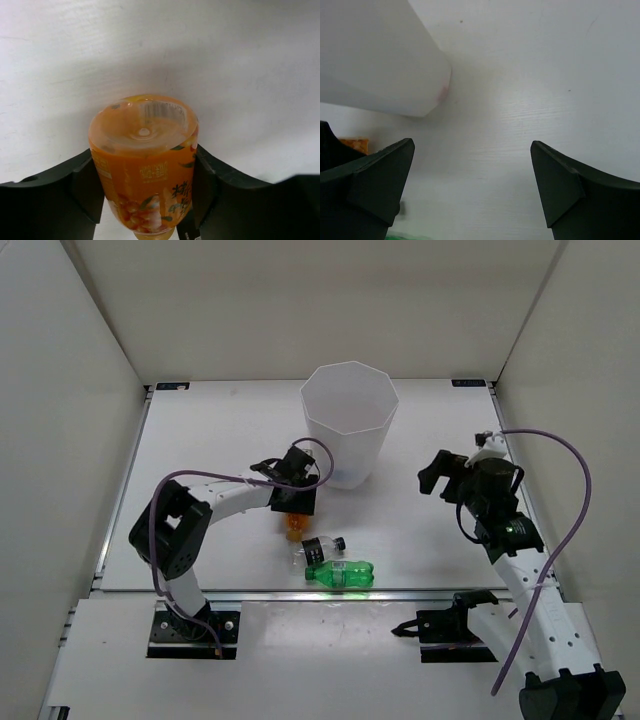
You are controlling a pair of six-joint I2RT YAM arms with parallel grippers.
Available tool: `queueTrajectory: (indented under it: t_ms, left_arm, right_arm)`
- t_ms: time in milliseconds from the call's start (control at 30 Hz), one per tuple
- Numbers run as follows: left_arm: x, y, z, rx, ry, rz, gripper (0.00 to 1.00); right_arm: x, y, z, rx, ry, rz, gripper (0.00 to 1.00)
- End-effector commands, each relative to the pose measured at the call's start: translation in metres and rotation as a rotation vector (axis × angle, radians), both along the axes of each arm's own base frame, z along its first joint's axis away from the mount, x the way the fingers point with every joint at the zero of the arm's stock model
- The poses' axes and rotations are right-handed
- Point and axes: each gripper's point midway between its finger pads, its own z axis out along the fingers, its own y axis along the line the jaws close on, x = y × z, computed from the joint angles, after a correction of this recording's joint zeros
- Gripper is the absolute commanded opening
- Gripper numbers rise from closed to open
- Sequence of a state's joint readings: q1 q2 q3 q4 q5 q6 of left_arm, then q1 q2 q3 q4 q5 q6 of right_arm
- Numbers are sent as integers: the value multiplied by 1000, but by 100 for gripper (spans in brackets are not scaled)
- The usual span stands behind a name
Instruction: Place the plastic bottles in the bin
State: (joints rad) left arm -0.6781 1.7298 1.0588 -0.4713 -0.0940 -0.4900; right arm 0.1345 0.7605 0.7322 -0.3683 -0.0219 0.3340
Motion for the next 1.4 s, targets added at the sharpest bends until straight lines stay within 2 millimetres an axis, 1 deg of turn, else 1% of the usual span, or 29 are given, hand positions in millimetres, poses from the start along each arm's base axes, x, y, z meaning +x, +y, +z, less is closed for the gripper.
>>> queueTrajectory:
  t_ms: [0,67,167,267,300,333,367,400,433,500,533,567,600,633,667,700,767,800,867,900,933,967,1067,1133,1200,1233,1300,1333,1367]
  left_arm:
    - [17,1,31,22,-105,20,60]
    - [13,24,36,58,-114,72,53]
    - [13,55,71,17,-167,158,52]
    - [20,81,129,-35,-288,250,49]
    - [27,83,162,-86,-361,262,48]
    - [30,83,183,-108,-416,265,47]
    - [41,75,219,-167,-501,261,47]
    - [43,67,235,-186,-540,235,48]
    - [58,60,270,-233,-629,246,51]
    - [77,29,339,-355,-766,209,53]
    - [92,16,345,-369,-786,195,55]
    - [96,0,382,-434,-857,174,58]
    - [106,-15,404,-459,-908,171,60]
    - [116,-31,416,-459,-943,163,60]
    - [131,-44,404,-428,-939,153,61]
    - [134,-51,422,-451,-976,162,61]
    - [155,-71,407,-441,-963,147,66]
    - [161,-72,413,-451,-975,160,67]
    - [177,-86,389,-437,-927,149,73]
    - [184,-86,384,-428,-907,150,82]
    - [181,-91,389,-448,-899,128,93]
    - [180,-94,390,-451,-901,117,98]
    - [170,-97,398,-432,-932,102,99]
    - [160,-93,415,-436,-949,93,98]
    - [148,-82,425,-433,-944,88,99]
    - [144,-78,413,-409,-909,75,99]
    - [122,-59,412,-406,-877,76,99]
    - [117,-50,383,-363,-814,75,98]
    - [101,-39,361,-338,-765,68,99]
  right_arm:
    - [-11,6,-18,33,62,20,99]
    - [-14,7,-32,25,106,25,99]
    - [-18,8,-54,22,156,34,99]
    - [-19,10,-63,31,159,54,99]
    - [-22,11,-71,18,173,73,99]
    - [-21,7,-71,13,164,65,99]
    - [-24,11,-75,11,176,82,99]
    - [-24,12,-77,0,169,96,99]
    - [-25,13,-78,-3,164,99,99]
    - [-27,20,-78,-9,151,123,99]
    - [-28,23,-80,-6,154,129,99]
    - [-28,23,-79,-19,149,131,99]
    - [-31,26,-82,-24,159,145,99]
    - [-31,30,-78,-23,144,151,99]
    - [-32,32,-79,-20,148,160,99]
    - [-35,36,-82,-26,149,183,99]
    - [-40,43,-88,-33,161,216,98]
    - [-43,46,-91,-55,165,244,99]
    - [-48,52,-95,-87,174,280,99]
    - [-50,51,-97,-116,182,293,99]
    - [-53,54,-98,-131,180,314,98]
    - [-53,56,-96,-139,177,321,98]
    - [-58,69,-92,-168,149,426,99]
    - [-65,84,-90,-200,120,561,100]
    - [-72,104,-77,-224,67,690,99]
    - [-76,111,-77,-248,50,758,99]
    - [-88,131,-75,-257,39,883,99]
    - [-97,144,-77,-264,35,970,100]
    - [-108,156,-79,-270,29,1051,99]
